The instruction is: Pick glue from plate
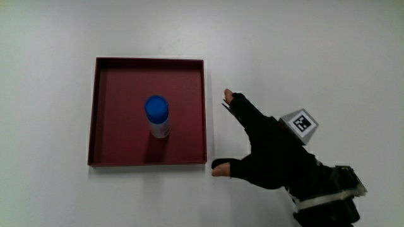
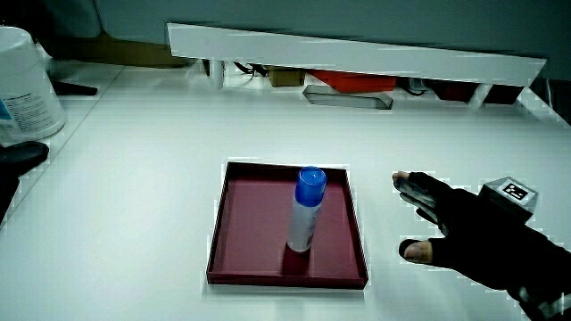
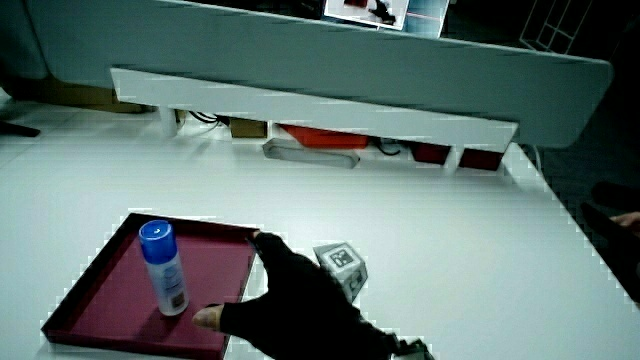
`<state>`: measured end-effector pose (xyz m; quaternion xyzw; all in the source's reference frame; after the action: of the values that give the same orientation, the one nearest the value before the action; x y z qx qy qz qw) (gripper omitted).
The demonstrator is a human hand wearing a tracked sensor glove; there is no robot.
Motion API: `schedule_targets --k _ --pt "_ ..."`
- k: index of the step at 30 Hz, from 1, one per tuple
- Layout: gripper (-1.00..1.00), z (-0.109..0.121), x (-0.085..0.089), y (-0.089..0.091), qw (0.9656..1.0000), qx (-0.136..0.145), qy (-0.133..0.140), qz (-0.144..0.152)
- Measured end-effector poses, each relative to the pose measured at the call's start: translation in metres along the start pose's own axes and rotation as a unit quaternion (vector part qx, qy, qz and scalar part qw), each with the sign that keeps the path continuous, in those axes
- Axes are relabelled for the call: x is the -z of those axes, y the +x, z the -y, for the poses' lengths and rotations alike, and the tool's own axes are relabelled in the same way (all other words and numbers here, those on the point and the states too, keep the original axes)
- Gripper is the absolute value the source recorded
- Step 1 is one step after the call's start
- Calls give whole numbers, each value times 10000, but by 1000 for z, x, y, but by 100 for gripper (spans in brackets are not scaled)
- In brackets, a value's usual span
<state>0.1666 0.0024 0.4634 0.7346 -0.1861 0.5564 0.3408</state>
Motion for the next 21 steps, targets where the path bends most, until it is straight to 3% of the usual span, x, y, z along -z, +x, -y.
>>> schedule_targets --k 2,3,4,6,7,8,10,12,15,21 --pt "0 -7 1 -3 9992 382 -17 74" --pt "0 -12 2 -5 9995 300 -40 16" --pt "0 -17 3 -6 9989 452 -61 52" --pt "0 -26 5 -8 9987 497 -142 19" --pt "0 -30 7 -13 9979 625 -158 -83" --pt "0 -35 9 -15 9980 562 -186 -209" --pt "0 -44 12 -17 9972 685 -274 -129" --pt "0 -54 17 -19 9983 331 -354 -320" --pt "0 -65 21 -20 9974 462 -399 -387" --pt "0 -89 33 -15 9972 141 -514 -517"
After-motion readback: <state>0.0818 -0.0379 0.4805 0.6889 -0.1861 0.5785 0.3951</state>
